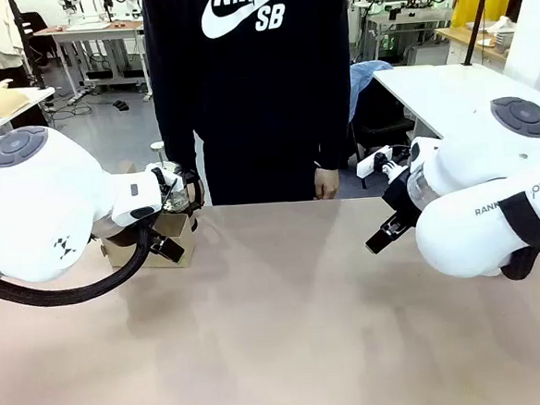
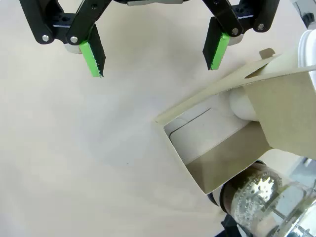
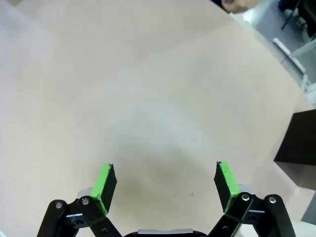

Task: Pour a drink into a cup and package it in a carrier.
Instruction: Pick up the 600 ml Paper Cup and place it in the middle top area of the table.

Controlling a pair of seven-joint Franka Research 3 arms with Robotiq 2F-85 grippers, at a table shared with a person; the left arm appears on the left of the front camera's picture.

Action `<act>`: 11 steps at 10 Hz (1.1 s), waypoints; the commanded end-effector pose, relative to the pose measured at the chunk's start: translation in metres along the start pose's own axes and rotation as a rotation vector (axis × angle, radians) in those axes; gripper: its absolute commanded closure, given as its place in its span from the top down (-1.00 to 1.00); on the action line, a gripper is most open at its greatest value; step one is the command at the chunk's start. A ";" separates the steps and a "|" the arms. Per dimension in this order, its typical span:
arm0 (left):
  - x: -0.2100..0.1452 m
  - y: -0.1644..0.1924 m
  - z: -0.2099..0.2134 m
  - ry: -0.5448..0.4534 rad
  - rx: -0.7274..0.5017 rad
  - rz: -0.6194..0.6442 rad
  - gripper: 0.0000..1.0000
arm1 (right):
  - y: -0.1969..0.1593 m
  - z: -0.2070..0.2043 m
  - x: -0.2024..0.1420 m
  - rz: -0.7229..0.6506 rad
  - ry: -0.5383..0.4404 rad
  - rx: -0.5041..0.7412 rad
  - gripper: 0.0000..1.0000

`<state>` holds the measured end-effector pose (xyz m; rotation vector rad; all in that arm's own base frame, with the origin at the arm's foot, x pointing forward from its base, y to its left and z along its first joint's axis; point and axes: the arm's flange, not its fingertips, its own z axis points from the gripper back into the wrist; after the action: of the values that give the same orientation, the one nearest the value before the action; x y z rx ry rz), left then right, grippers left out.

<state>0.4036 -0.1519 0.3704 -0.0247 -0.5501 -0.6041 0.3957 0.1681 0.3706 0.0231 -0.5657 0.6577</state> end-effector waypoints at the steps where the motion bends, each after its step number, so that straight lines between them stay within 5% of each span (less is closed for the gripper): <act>1: 0.000 0.000 0.000 0.000 0.000 0.000 1.00 | 0.000 0.000 0.000 0.000 0.000 0.000 1.00; 11: 0.000 0.000 0.000 0.000 0.000 0.000 1.00 | 0.000 0.000 0.000 0.001 0.000 0.000 1.00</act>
<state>0.4034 -0.1523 0.3704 -0.0249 -0.5501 -0.6048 0.3957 0.1682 0.3705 0.0226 -0.5654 0.6583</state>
